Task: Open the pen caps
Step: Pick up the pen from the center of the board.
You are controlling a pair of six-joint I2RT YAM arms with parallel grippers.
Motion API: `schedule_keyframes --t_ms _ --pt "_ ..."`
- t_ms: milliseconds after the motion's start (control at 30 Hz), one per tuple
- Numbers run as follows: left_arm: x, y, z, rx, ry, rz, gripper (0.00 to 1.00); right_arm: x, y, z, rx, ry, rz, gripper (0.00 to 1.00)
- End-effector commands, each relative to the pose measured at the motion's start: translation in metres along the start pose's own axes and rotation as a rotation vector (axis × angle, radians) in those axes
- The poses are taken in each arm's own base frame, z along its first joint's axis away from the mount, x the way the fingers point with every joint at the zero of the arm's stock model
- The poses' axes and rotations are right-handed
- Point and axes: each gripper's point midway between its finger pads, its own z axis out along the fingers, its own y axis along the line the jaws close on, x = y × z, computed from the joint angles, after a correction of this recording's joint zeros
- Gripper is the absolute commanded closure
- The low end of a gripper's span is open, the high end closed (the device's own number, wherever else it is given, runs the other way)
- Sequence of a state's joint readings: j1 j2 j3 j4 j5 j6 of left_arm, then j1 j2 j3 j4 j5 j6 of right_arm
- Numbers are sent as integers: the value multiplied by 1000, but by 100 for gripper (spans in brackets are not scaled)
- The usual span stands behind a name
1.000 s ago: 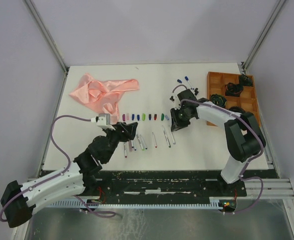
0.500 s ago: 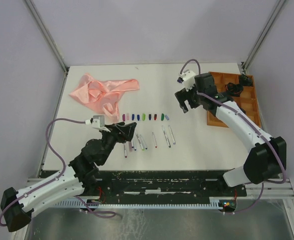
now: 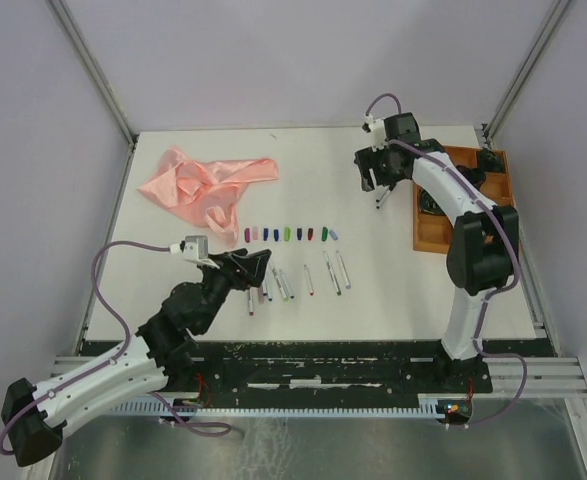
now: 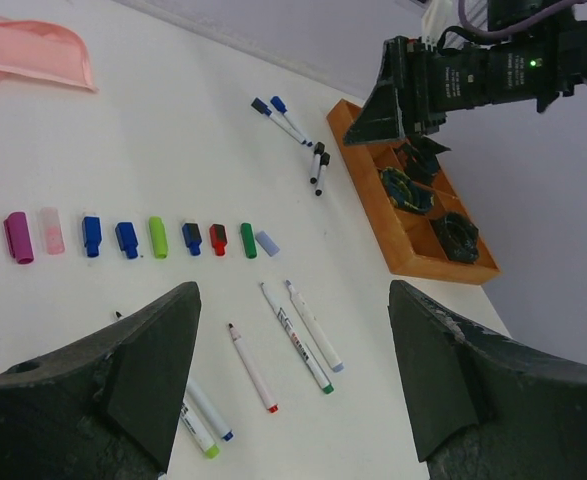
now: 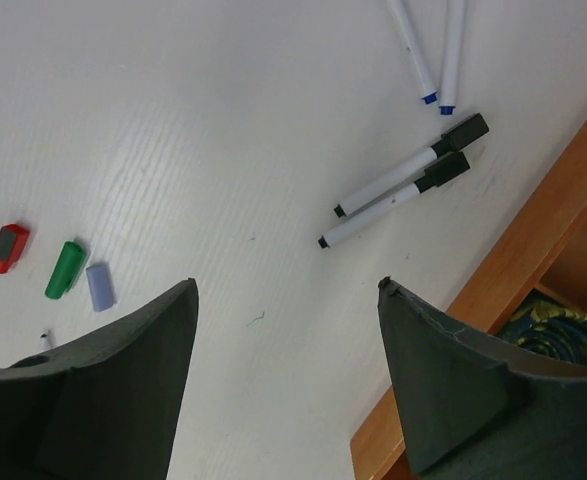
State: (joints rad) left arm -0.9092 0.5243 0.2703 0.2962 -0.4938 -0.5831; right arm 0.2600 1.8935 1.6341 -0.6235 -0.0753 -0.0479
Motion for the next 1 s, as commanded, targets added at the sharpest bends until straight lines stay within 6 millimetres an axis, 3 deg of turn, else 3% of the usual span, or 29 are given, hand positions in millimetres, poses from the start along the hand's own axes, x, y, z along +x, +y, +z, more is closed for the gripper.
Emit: schedule_keyframes --t_ms 0,167,533,967 --pt "-5 -2 -2 11 -24 -55 18 -24 -5 10 -62 -10 -54 23" --pt "-2 1 -3 2 -20 -57 18 -29 -13 42 -107 14 -113 33" --pt "-3 6 -2 -24 -25 -39 18 -53 -50 104 -38 7 -139 42" --pt "1 8 4 -47 -14 -15 18 -47 -65 142 -22 8 -123 46"
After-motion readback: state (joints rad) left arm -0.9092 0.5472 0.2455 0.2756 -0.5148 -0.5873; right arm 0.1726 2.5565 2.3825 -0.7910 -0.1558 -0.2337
